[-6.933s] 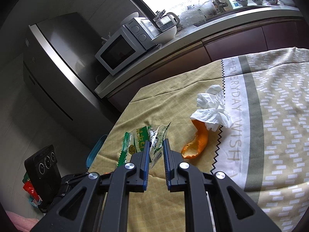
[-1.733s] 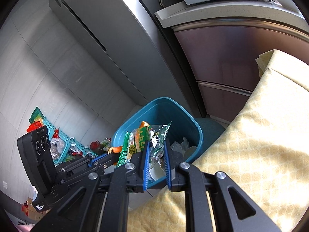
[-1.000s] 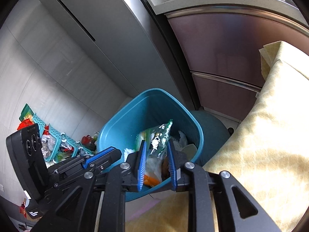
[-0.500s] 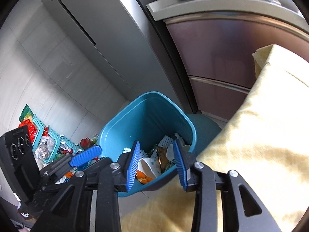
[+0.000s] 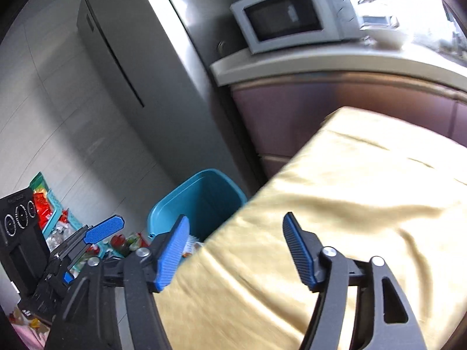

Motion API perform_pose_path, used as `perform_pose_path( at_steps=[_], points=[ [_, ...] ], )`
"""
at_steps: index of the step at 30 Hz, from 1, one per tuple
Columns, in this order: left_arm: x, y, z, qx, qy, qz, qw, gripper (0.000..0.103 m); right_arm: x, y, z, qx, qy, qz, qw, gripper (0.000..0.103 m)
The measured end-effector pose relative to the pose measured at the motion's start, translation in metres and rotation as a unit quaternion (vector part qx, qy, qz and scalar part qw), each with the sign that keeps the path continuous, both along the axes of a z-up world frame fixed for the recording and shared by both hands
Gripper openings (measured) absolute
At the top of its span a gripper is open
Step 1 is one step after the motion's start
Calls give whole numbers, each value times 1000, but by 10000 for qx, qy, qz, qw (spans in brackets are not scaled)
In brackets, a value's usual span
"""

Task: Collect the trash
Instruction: 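Move both open tools back over the remaining orange peel and white tissue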

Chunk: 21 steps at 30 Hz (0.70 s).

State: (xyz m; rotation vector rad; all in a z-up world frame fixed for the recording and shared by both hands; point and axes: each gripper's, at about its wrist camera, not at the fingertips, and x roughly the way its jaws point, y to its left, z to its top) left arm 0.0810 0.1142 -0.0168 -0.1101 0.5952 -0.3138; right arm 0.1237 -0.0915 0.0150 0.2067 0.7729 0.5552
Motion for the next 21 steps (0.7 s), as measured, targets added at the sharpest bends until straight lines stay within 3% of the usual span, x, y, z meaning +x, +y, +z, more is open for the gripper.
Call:
perform_pose_path(
  at_steps=[9, 17, 21],
  points=[
    [-8, -113, -8, 152, 181, -1321, 9910, 98, -43, -129, 13, -208, -220, -1282, 9913, 72],
    [0, -210, -21, 218, 498, -2288, 9720, 96, -57, -221, -6, -189, -30, -2188, 9756, 72],
    [8, -252, -29, 253, 755, -2617, 9619, 89, -50, -247, -22, -81, 160, -2384, 9710, 72]
  ],
)
